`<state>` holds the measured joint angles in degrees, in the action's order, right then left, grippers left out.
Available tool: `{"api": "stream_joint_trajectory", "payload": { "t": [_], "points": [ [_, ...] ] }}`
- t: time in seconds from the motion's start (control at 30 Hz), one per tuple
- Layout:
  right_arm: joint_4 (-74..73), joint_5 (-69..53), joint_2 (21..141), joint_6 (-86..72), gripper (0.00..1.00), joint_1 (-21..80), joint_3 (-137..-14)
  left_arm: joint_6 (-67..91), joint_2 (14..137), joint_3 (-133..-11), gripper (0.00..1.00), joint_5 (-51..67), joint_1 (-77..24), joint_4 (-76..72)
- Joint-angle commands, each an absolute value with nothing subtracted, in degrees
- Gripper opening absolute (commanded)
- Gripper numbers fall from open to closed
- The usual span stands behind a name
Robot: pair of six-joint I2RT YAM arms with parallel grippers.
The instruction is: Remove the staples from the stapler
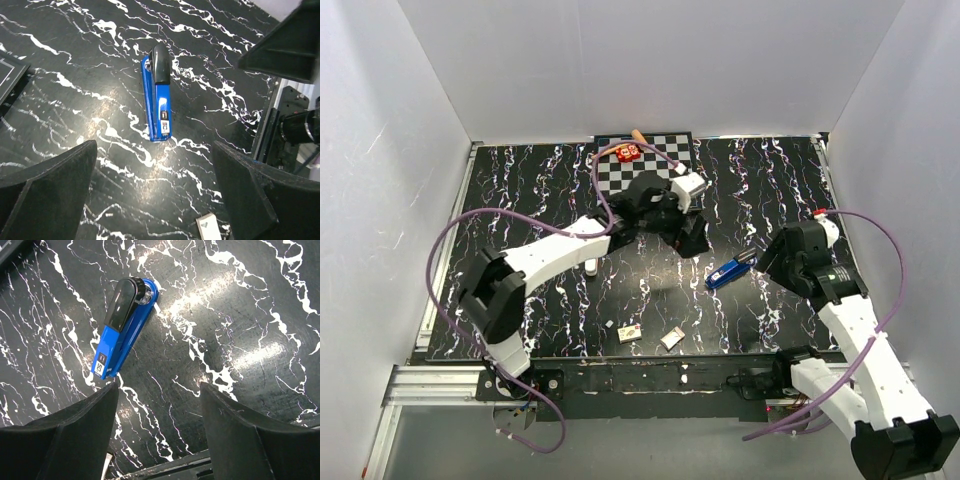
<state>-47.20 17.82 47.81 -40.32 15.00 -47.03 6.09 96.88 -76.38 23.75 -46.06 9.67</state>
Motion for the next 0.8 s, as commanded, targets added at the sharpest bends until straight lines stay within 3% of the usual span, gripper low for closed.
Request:
{"api": "stream_joint_trajectory", "payload": {
  "t": [0.0,0.77],
  "points": [
    [-49.5,21.1,44.0,-44.2,0.74,14.5,-46.8,0.8,101.7,-82.3,0.98,19.7,-49.5,9.1],
    [-51.9,18.0,30.7,-45.8,0.74,14.4,-43.5,-1.9,126.6,-102.5,0.98,10.2,-57.4,4.1]
  ]
}}
